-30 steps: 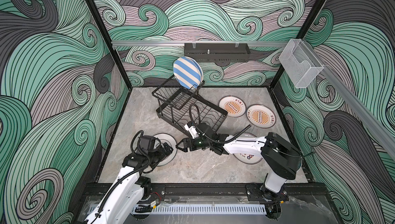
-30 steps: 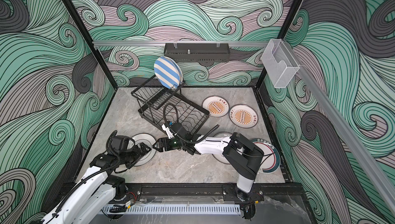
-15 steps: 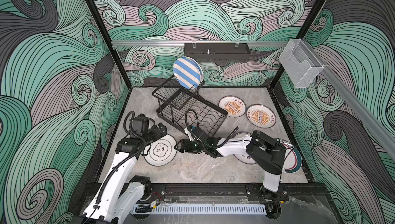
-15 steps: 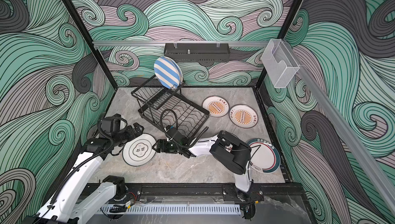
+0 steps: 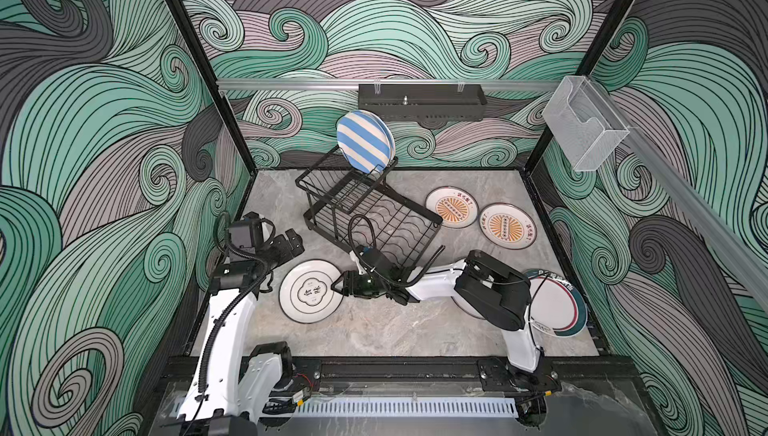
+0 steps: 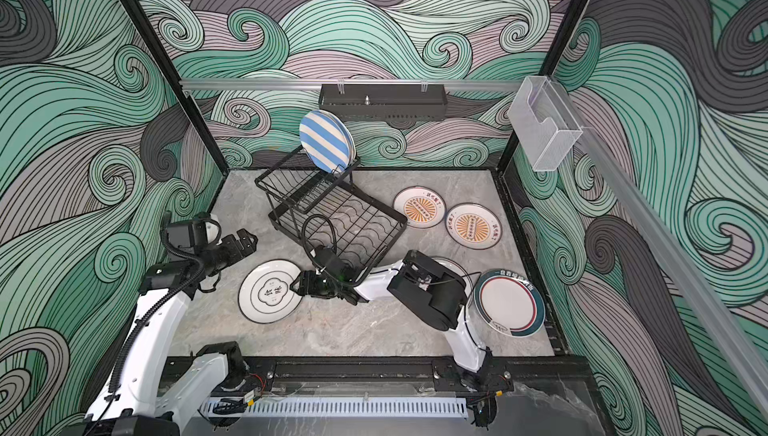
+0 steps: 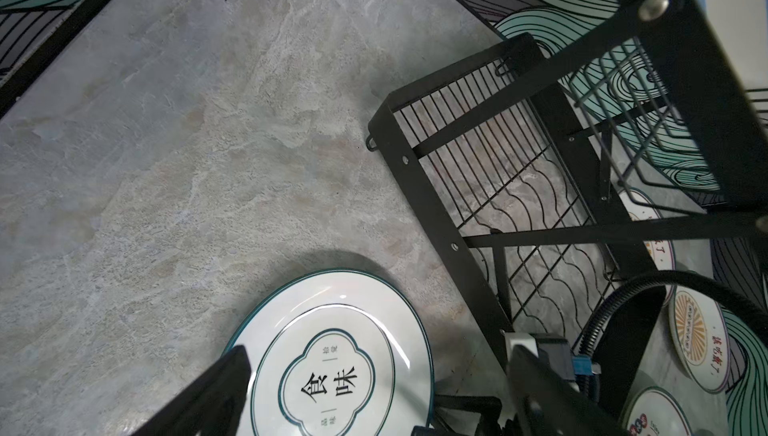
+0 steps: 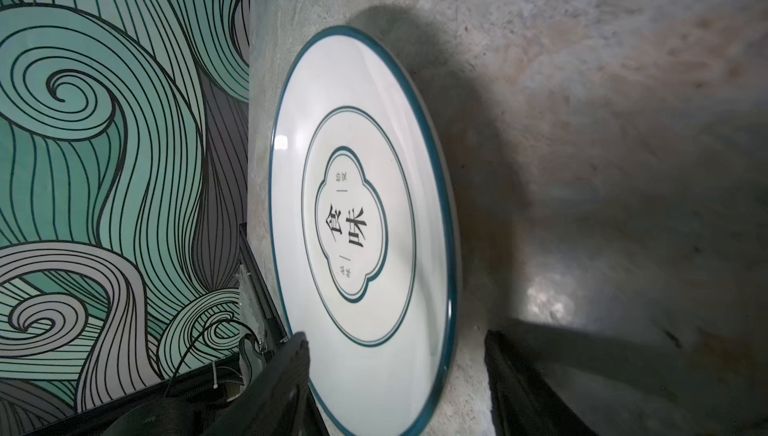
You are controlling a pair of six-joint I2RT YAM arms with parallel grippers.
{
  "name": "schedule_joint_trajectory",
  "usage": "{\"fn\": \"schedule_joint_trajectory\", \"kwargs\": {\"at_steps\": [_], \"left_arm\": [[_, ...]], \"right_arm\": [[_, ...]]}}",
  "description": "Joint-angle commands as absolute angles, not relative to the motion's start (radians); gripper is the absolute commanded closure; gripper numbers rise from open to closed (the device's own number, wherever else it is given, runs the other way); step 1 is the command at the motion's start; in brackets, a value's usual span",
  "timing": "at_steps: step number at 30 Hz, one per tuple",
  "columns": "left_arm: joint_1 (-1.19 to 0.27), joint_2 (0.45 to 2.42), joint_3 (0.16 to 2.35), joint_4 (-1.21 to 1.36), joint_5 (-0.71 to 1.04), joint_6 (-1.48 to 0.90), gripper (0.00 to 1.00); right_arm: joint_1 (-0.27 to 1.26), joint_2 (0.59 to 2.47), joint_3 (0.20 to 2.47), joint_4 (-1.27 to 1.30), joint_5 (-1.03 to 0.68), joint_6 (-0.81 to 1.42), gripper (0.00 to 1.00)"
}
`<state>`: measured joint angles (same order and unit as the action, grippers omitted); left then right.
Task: Load the plates into the dish rack
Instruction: 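Lower the right gripper and close it on the white plate's rim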
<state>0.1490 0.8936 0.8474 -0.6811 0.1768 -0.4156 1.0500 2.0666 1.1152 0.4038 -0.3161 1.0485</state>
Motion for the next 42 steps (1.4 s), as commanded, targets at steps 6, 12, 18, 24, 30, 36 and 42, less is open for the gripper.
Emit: {"fn": "schedule_joint_trajectory", "kwargs": {"at_steps": [6, 12, 18, 24, 30, 36, 42], "left_arm": [[0.167, 0.894, 0.858, -0.692, 0.225, -0.391, 0.02], [0.167, 0.892, 0.857, -0.687, 0.242, -0.393, 0.01], [0.167, 0.897, 0.857, -0.683, 0.242, -0.393, 0.01], [0.167, 0.895, 0.854, -0.681, 0.252, -0.391, 0.01], [0.167, 0.895, 0.853, -0.681, 0.252, -0.391, 0.01], [0.173, 0.896, 0.855, -0.680, 0.247, -0.390, 0.01], [0.189, 0.895, 0.855, -0.677, 0.244, -0.390, 0.01]], "right_arm": [[1.049, 2.120, 1.161, 0.363, -0.324, 1.069, 0.39], [1.048, 2.135, 1.177, 0.345, -0.330, 1.075, 0.45], [1.045, 2.131, 1.167, 0.353, -0.324, 1.080, 0.65], [1.044, 2.132, 1.178, 0.349, -0.328, 1.072, 0.77], [1.045, 2.133, 1.183, 0.347, -0.331, 1.068, 0.89], [1.046, 2.088, 1.162, 0.335, -0.299, 1.036, 0.95], [1.043, 1.969, 1.138, 0.250, -0.249, 0.932, 1.00]]}}
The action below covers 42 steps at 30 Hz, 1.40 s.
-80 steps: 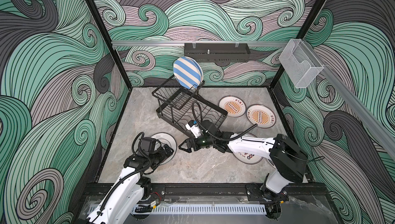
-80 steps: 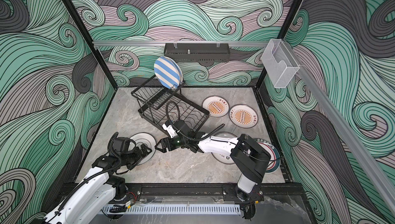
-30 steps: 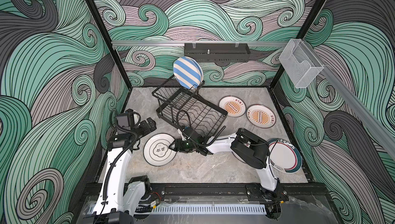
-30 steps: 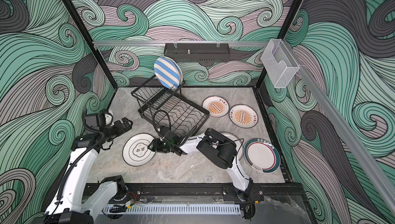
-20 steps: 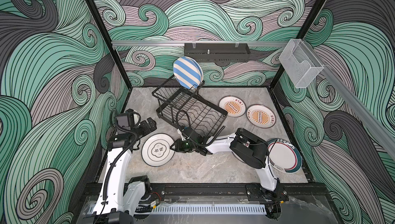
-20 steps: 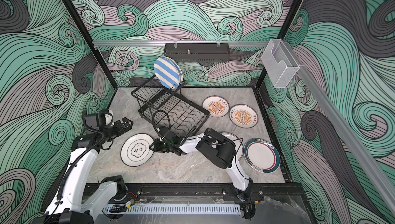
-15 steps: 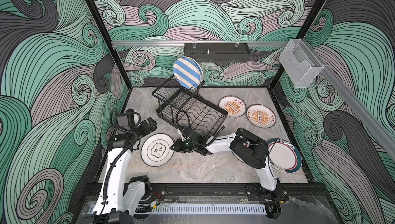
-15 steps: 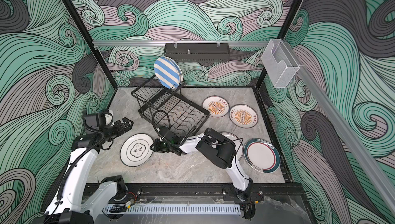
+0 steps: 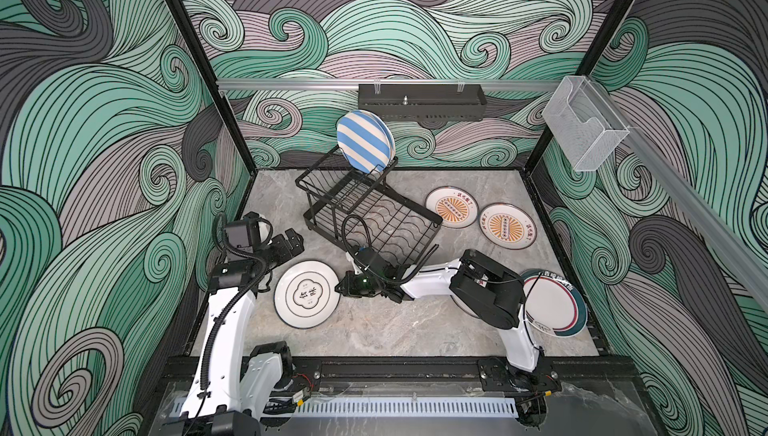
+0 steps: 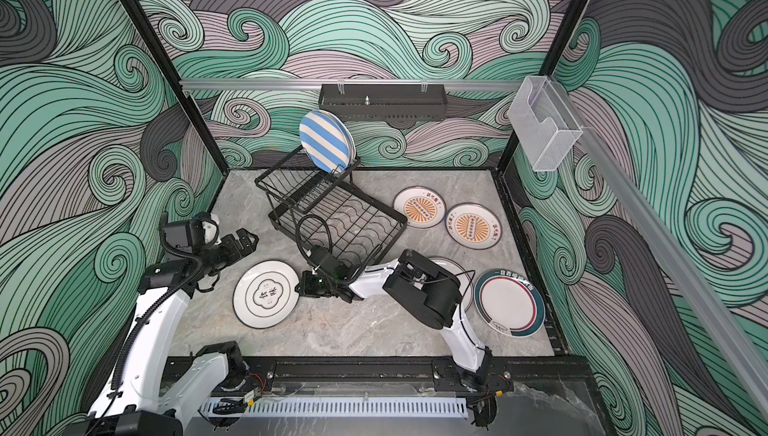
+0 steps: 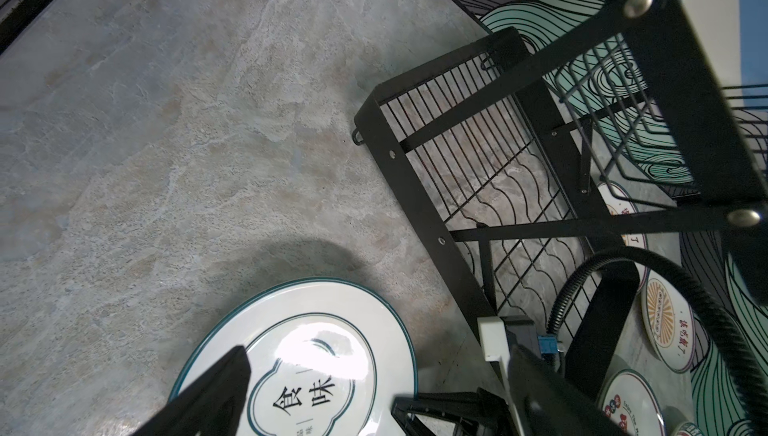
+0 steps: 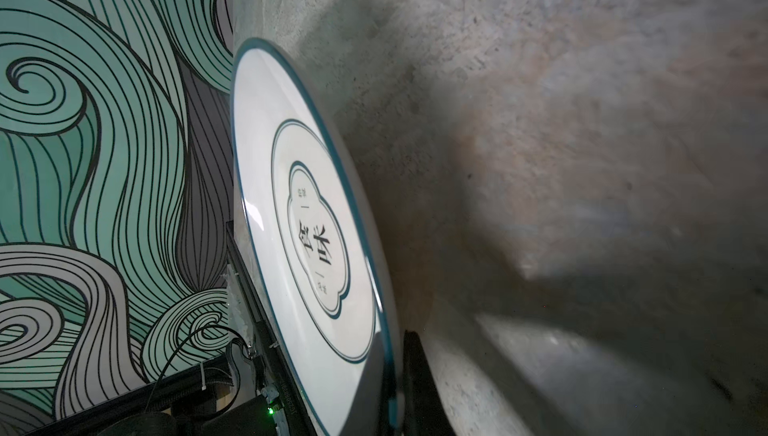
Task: Load the plates into the dish rack
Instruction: 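Lower the right gripper and close it on the white plate's rim, then lift the white plate upright and carry it to the rack with the right gripper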
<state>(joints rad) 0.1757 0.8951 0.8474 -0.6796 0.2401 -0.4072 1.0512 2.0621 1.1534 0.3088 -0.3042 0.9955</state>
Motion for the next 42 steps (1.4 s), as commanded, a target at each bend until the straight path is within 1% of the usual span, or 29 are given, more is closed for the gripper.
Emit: {"fn": "schedule_joint_trajectory", "kwargs": {"at_steps": [1, 6, 15, 19, 24, 28, 33, 35, 39, 42], "left_arm": [[0.193, 0.896, 0.855, -0.675, 0.244, -0.390, 0.02], [0.223, 0.902, 0.853, -0.662, 0.257, -0.393, 0.01], [0.250, 0.924, 0.846, -0.629, 0.306, -0.387, 0.02], [0.266, 0.941, 0.845, -0.623, 0.339, -0.385, 0.01], [0.268, 0.929, 0.826, -0.587, 0.414, -0.363, 0.01], [0.267, 0.928, 0.813, -0.560, 0.484, -0.369, 0.01], [0.268, 0.936, 0.804, -0.540, 0.543, -0.376, 0.01], [0.267, 0.941, 0.798, -0.529, 0.580, -0.377, 0.01], [0.260, 0.942, 0.780, -0.471, 0.685, -0.388, 0.01], [0.252, 0.942, 0.783, -0.471, 0.700, -0.388, 0.01]], "right_arm": [[1.043, 1.937, 1.124, 0.238, -0.231, 0.908, 1.00], [1.029, 1.784, 1.059, 0.161, -0.165, 0.808, 1.00], [0.986, 1.463, 0.903, 0.008, -0.136, 0.618, 1.00], [0.952, 1.318, 0.886, -0.156, -0.120, 0.543, 1.00], [0.910, 1.116, 0.855, -0.259, -0.050, 0.546, 1.00], [0.845, 1.023, 0.903, -0.368, -0.018, 0.503, 1.00], [0.763, 1.009, 1.054, -0.466, 0.014, 0.373, 1.00], [0.735, 1.040, 1.138, -0.489, 0.027, 0.317, 1.00], [0.726, 1.134, 1.283, -0.470, 0.131, 0.190, 1.00], [0.726, 1.221, 1.388, -0.426, 0.196, 0.111, 1.00]]}}
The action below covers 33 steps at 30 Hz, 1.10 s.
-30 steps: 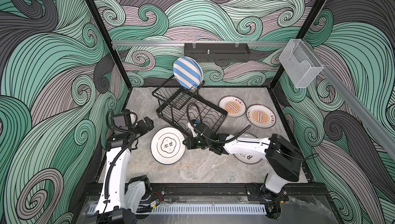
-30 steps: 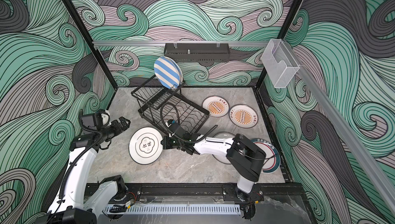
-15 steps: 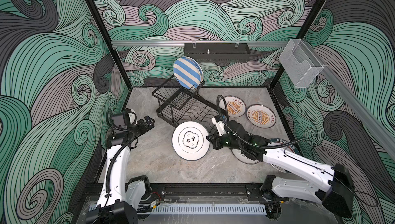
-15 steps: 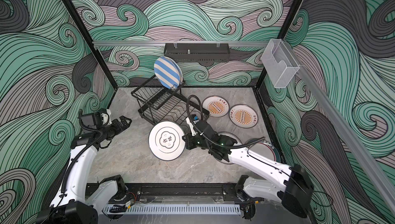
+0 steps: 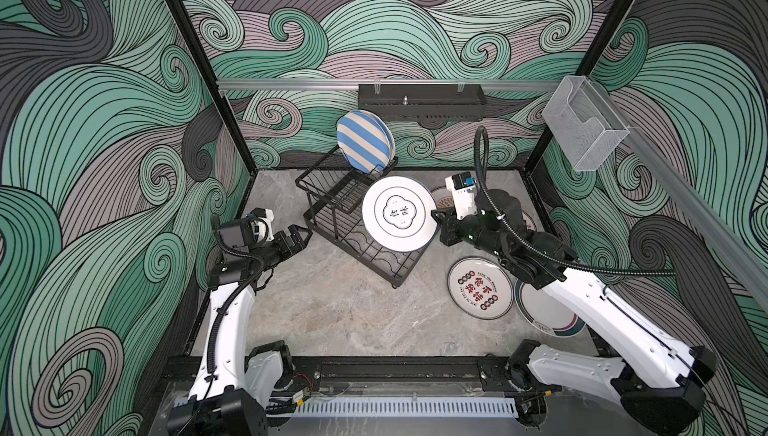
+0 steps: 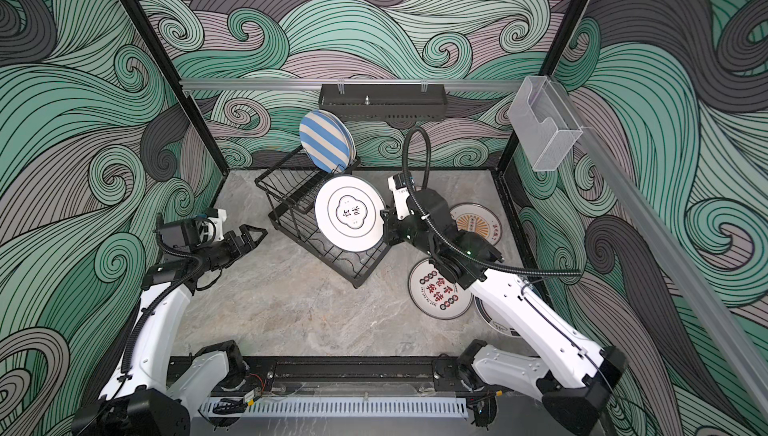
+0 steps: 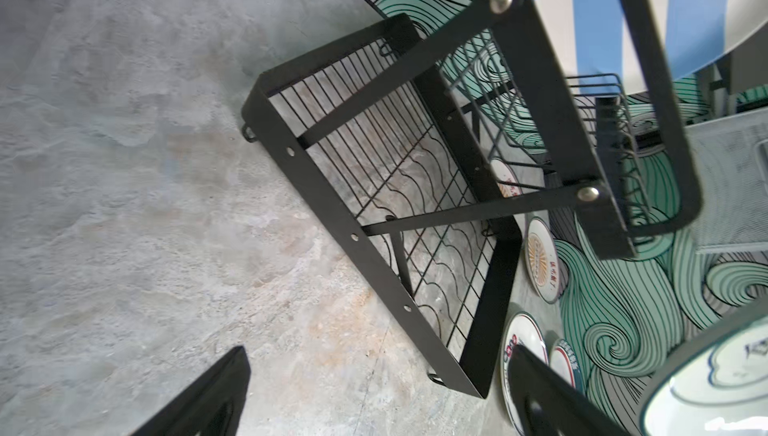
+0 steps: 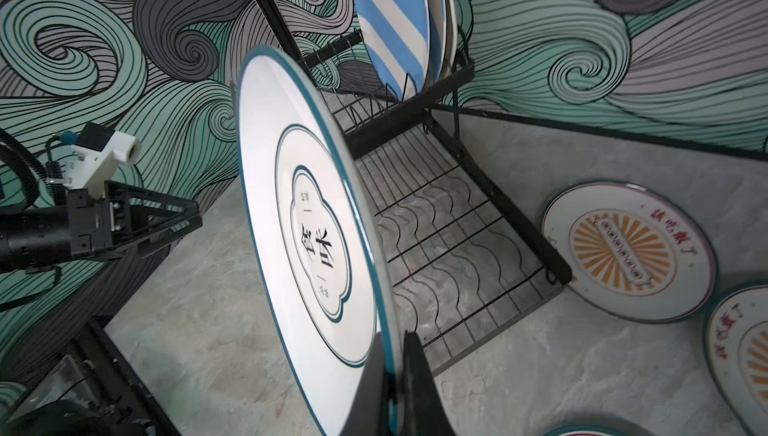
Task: Load the plates into the dish rack
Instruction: 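Lift the white plate upright and carry it to the rack with the right gripper, then lower the white teal-rimmed plate into the rack slot beside the striped plates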
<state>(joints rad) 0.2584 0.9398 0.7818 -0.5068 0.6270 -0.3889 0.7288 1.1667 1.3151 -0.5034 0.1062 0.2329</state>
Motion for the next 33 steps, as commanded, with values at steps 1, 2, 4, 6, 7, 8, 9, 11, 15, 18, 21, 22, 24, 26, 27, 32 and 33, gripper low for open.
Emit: {"fn": "schedule_joint_trajectory", "kwargs": {"at_steps": [1, 2, 4, 6, 7, 8, 9, 11, 15, 18, 21, 22, 24, 26, 27, 32, 33], "left_arm": [[0.248, 0.940, 0.782, -0.472, 0.705, -0.388, 0.01], [0.246, 0.937, 0.782, -0.472, 0.705, -0.388, 0.01], [0.238, 0.934, 0.782, -0.471, 0.706, -0.387, 0.02], [0.231, 0.939, 0.782, -0.464, 0.710, -0.391, 0.01], [0.229, 0.942, 0.782, -0.461, 0.717, -0.393, 0.01], [0.229, 0.945, 0.781, -0.459, 0.724, -0.394, 0.01], [0.226, 0.944, 0.779, -0.459, 0.728, -0.394, 0.01], [0.223, 0.941, 0.779, -0.460, 0.725, -0.392, 0.01], [0.219, 0.944, 0.786, -0.479, 0.704, -0.381, 0.01], [0.219, 0.946, 0.796, -0.494, 0.695, -0.372, 0.01], [0.220, 0.953, 0.794, -0.492, 0.696, -0.372, 0.01], [0.219, 0.955, 0.795, -0.494, 0.696, -0.371, 0.01], [0.219, 0.958, 0.795, -0.496, 0.693, -0.369, 0.01], [0.220, 0.957, 0.797, -0.498, 0.690, -0.365, 0.01], [0.220, 0.958, 0.796, -0.500, 0.688, -0.364, 0.02], [0.220, 0.957, 0.796, -0.506, 0.685, -0.360, 0.01], [0.219, 0.959, 0.798, -0.506, 0.686, -0.360, 0.01]], "right_arm": [[0.726, 1.252, 1.425, -0.405, 0.222, 0.089, 1.00], [0.726, 1.279, 1.456, -0.383, 0.244, 0.068, 1.00], [0.726, 1.353, 1.529, -0.317, 0.294, 0.028, 1.00], [0.726, 1.423, 1.609, -0.283, 0.331, -0.015, 1.00], [0.726, 1.463, 1.653, -0.267, 0.342, -0.037, 1.00], [0.726, 1.497, 1.694, -0.258, 0.348, -0.056, 1.00], [0.726, 1.536, 1.738, -0.246, 0.346, -0.078, 1.00], [0.726, 1.598, 1.822, -0.242, 0.339, -0.109, 1.00], [0.726, 1.694, 1.923, -0.190, 0.332, -0.173, 1.00], [0.726, 1.748, 1.959, -0.127, 0.337, -0.237, 1.00], [0.724, 1.798, 2.008, -0.100, 0.340, -0.281, 1.00], [0.724, 1.815, 2.023, -0.098, 0.341, -0.289, 1.00], [0.723, 1.847, 2.052, -0.095, 0.338, -0.294, 1.00], [0.721, 1.867, 2.063, -0.085, 0.336, -0.298, 1.00], [0.721, 1.876, 2.065, -0.075, 0.337, -0.302, 1.00], [0.713, 1.912, 2.075, -0.050, 0.351, -0.318, 1.00], [0.712, 1.919, 2.075, -0.046, 0.360, -0.323, 1.00]]}}
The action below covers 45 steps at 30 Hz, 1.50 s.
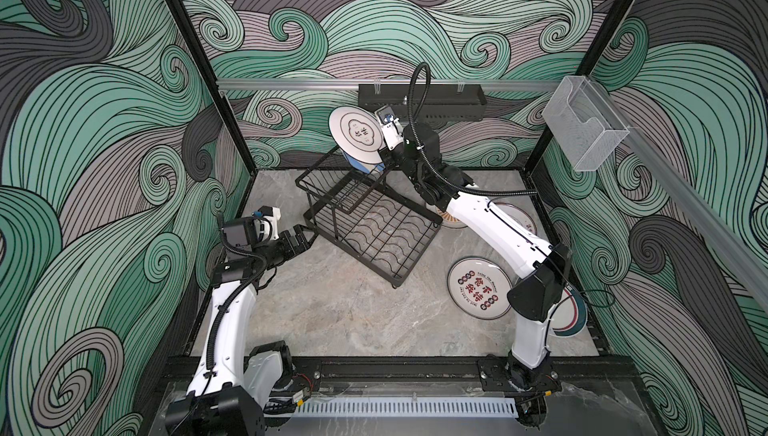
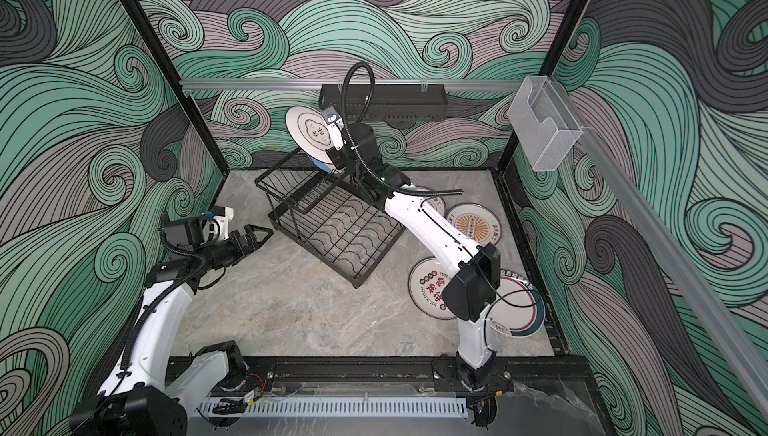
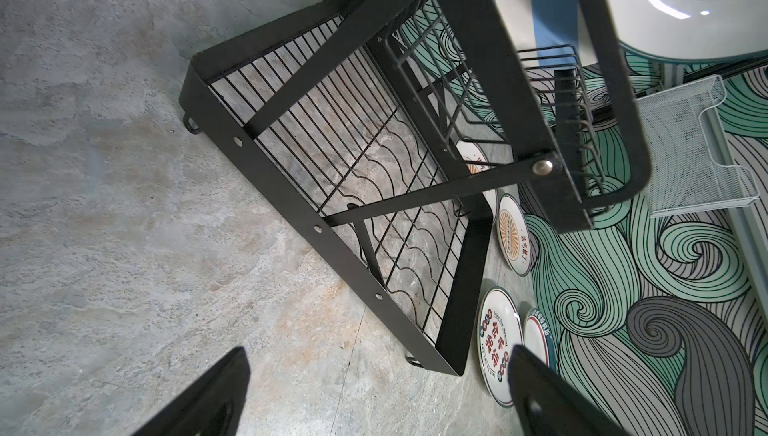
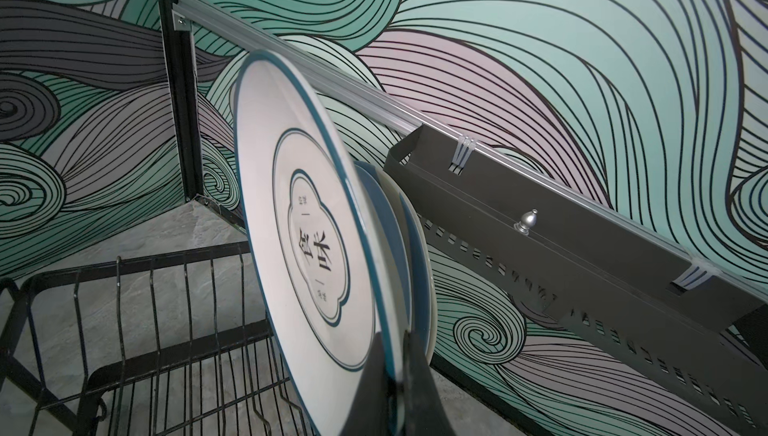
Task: Load the plates into the dish rack
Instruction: 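Lower the white teal-rimmed plate into the rack slot beside the striped plates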
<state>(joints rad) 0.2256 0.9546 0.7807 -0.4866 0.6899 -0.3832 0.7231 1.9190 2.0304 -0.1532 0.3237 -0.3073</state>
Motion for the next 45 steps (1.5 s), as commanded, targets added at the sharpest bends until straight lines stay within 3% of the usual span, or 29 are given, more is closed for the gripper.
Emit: {"fn": "schedule_joint_trajectory", "kwargs": {"at_steps": [1, 45], "left_arm": [[0.219, 0.961, 0.797, -0.504, 0.684, -0.360, 0.01], [0.221, 0.965, 0.798, -0.518, 0.665, -0.354, 0.01]], "right_arm": [[0.710, 1.923, 2.076, -0.044, 0.360, -0.323, 1.00], [0.706, 2.016, 2.031, 0.012, 0.375, -0.287, 1.00]]}}
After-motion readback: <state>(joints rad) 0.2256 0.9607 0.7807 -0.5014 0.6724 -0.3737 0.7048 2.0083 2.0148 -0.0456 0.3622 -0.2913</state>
